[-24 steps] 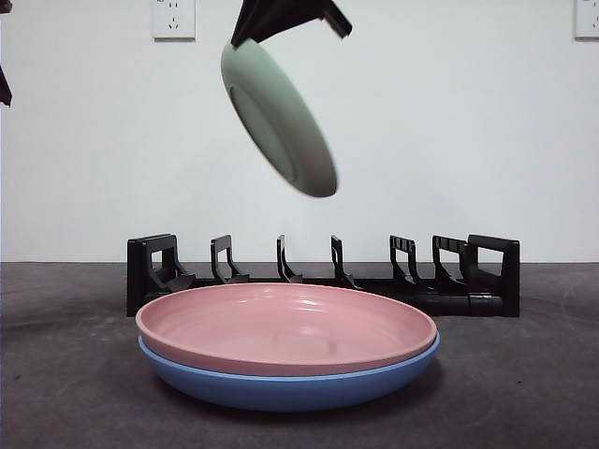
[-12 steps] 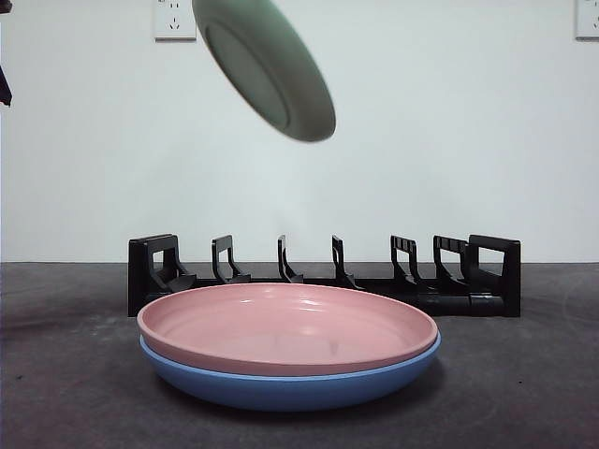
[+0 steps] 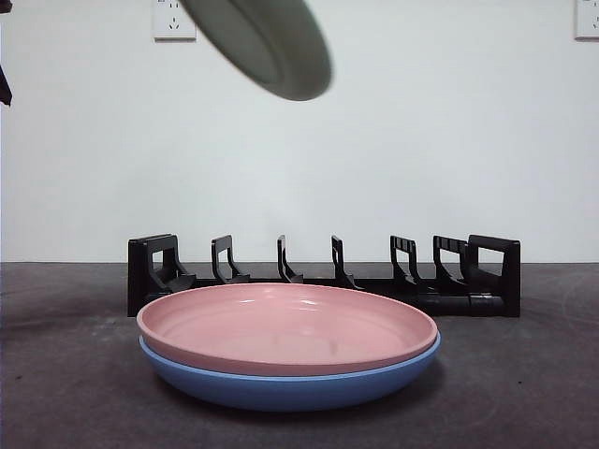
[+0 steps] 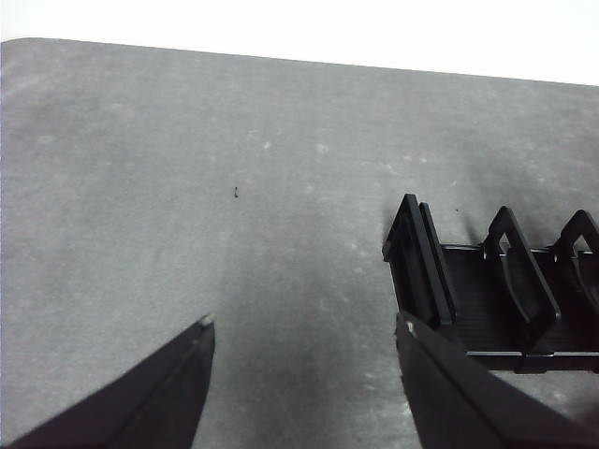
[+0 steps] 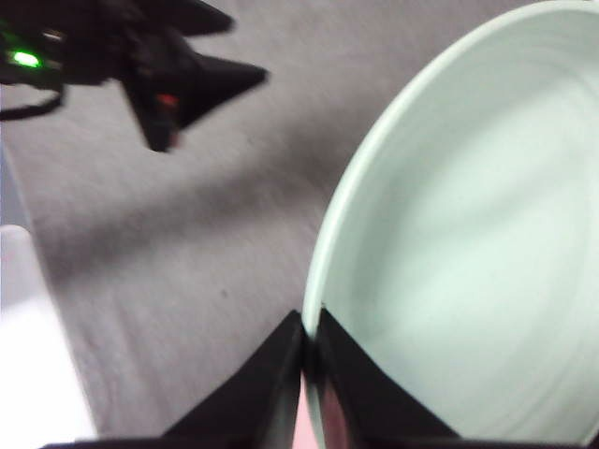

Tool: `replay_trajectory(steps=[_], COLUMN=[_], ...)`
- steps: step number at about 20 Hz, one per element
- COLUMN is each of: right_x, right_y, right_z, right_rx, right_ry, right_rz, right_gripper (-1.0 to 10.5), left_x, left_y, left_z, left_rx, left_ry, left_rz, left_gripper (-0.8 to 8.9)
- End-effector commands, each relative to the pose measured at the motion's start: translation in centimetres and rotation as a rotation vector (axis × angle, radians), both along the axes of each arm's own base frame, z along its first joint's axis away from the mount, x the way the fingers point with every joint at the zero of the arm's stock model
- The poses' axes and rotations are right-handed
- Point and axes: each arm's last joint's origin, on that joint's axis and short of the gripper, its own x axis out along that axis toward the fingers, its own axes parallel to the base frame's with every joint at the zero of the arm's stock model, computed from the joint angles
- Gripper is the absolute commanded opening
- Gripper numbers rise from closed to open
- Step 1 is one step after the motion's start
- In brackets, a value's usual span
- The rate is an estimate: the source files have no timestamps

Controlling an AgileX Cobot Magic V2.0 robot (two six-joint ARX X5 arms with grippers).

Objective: Place the plate

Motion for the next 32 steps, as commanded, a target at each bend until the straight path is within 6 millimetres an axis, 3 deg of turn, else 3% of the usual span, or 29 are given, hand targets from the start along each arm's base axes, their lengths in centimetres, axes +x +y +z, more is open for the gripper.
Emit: replay_trajectory(steps=[1,6,11,15,21,27,32], right_x=[-1.3,-2.5,-3.7,-6.1,-9.4,-10.4,-10.6], right_y=[0.2,-1.0,-0.3,0.8,0.6,-0.4,-0.6], right_z=[0.4,-3.1,-10.0,-15.7,-20.9,-24.3,-24.8], right_rx=[0.065,0.027,-0.132,-0.233,-0.36,-0.4,-0.393], right_ry=[-0.067,-0.045,-0.095,-0.155,-0.205,-0.187,-0.141], right_rz=[0.05,0.064,0.046,0.067,0.104,0.108,0.127], right_gripper=[0.1,0.2,0.1,0.1,0.2,0.1,0.1], left_x=[0.1,0.1,0.1,0.1,0.1,0.1,0.1], left_y=[-0.1,-0.1,-0.1,-0.1,-0.1,-0.1,-0.1], left_z=[0.4,0.4,0.4,0.4,0.4,0.4,0.4], left_rx=[-0.004,-0.005,-0.005,-0.004,-0.005,-0.005,-0.007], left_ry=[-0.02,-0.02,-0.019,-0.019,-0.019,-0.019,-0.018], left_rz=[-0.005,-0.005,-0.005,-0.005,-0.005,-0.005,-0.004], left_gripper=[3.09,3.09,3.09,3.09,3.09,3.09,3.09])
